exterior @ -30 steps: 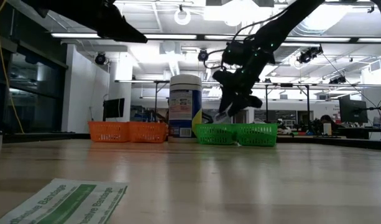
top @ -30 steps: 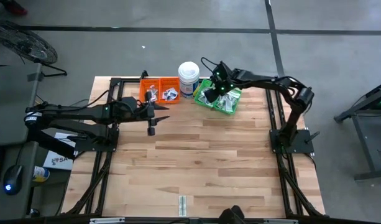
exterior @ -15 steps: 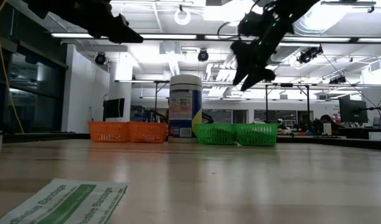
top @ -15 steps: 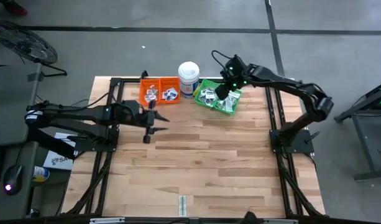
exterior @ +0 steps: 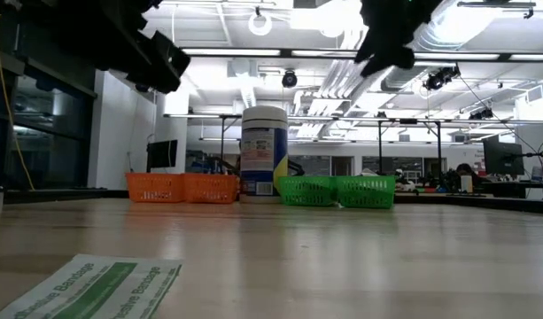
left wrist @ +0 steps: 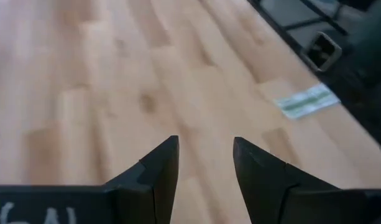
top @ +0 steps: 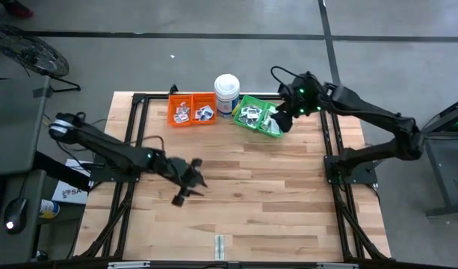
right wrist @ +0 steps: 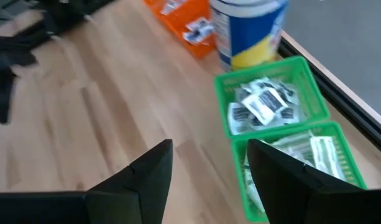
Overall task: Pick & Place First Aid Supplies
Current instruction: Put the green bandage pack into the right green bin
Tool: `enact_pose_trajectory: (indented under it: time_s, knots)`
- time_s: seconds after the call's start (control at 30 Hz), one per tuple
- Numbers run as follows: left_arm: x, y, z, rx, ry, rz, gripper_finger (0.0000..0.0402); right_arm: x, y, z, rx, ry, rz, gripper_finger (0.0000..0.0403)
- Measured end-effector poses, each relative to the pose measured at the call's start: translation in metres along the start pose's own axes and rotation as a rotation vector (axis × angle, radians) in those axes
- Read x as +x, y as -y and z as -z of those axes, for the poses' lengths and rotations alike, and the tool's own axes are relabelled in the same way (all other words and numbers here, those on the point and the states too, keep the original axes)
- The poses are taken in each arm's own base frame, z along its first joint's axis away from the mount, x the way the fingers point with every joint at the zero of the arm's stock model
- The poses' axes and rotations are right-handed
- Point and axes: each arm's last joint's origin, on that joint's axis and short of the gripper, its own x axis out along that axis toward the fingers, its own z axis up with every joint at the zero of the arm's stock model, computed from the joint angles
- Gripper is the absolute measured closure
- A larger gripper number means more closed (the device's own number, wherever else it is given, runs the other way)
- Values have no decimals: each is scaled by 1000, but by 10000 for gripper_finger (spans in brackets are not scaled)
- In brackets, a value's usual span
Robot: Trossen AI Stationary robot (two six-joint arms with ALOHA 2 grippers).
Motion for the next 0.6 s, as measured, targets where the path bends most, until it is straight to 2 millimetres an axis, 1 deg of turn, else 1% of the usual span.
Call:
enact_pose_trajectory:
  time_s: [0.13,0.3,0.47,0.6]
  knots:
    - [26,20,-6,-39,-19,76,250,-14,-13,5,-38,25,-39,201]
    - [57,38,-16,-148,-79,170,250,-22,-26,13,-82,9,-52,201]
    - [84,44,-20,-290,-150,248,244,-23,-39,18,-110,-12,-91,201]
    - [99,46,-17,-384,-207,310,211,-23,-50,22,-137,-25,-108,201]
